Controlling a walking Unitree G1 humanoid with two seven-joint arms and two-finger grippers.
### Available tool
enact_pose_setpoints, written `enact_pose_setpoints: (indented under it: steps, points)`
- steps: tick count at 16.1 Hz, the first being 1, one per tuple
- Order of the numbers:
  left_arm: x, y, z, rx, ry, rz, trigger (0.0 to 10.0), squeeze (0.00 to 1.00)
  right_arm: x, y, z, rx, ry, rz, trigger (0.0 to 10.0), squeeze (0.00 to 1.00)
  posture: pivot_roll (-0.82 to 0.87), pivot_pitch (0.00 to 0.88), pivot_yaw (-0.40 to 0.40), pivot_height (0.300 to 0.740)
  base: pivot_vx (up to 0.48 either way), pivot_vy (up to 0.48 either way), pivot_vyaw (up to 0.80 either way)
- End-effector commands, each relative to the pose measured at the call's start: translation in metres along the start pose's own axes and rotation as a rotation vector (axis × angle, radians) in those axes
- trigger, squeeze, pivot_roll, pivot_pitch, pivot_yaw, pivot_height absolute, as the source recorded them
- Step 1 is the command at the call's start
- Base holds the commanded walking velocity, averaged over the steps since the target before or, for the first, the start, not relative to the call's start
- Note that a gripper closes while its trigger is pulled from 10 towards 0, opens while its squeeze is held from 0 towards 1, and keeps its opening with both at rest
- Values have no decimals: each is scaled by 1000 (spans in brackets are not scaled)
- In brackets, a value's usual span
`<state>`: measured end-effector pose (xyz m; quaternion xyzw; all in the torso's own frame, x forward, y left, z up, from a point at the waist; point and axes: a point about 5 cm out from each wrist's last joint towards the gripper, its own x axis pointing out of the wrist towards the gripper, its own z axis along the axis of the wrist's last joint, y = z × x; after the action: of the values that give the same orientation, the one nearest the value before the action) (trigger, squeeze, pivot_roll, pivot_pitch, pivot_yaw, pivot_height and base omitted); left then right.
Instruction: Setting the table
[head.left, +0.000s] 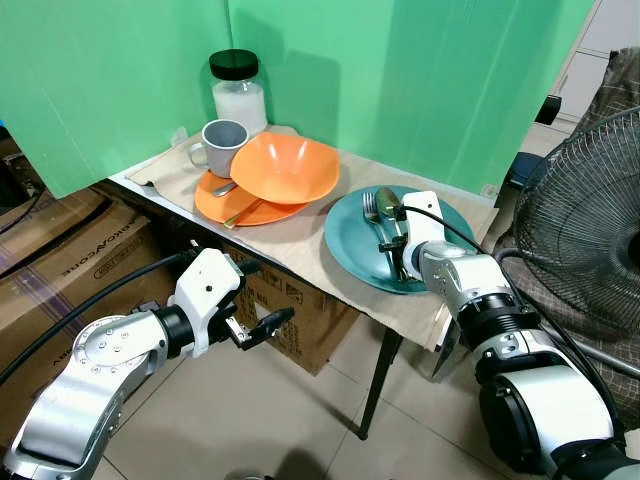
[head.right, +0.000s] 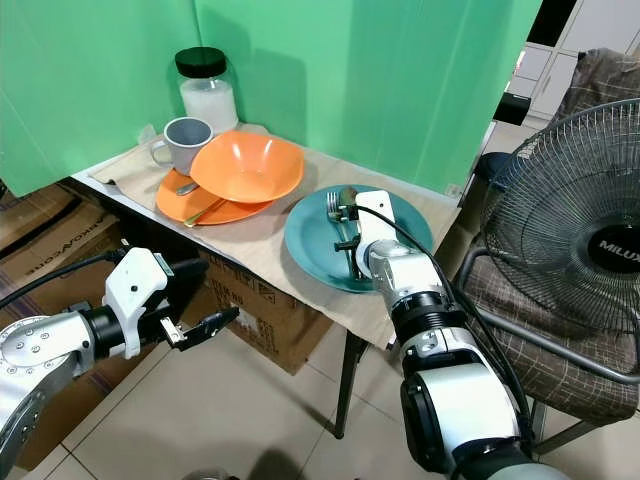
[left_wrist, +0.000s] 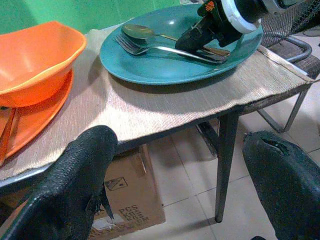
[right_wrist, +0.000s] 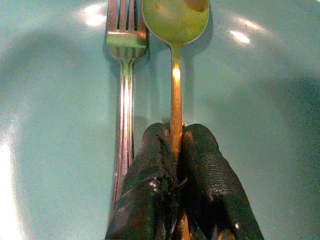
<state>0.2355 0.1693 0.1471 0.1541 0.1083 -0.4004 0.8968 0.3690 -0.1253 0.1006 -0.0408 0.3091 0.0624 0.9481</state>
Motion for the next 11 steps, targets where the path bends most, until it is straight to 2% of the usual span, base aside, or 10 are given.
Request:
enact_pose_setpoints:
  steps: [1, 7, 9, 11]
  points:
    - [-1, 0, 3, 20, -3, -13, 10000, 0, 1, 2, 0, 20, 9, 10, 0, 0, 125, 0, 3, 740, 0, 0, 0]
    - [-2, 0, 3, 19, -2, -2, 10000, 0, 1, 2, 8, 4, -24, 8, 0, 0, 132, 0, -4, 740, 0, 0, 0]
    - [0, 1, 6, 18, -22, 8, 10000, 0, -12, -6, 32, 3, -159, 16, 0, 0, 125, 0, 2, 740, 0, 0, 0]
    - [6, 3, 12, 8, -64, 27, 10000, 0, -35, -18, 46, 27, -281, 42, 0, 0, 111, 0, 4, 740, 0, 0, 0]
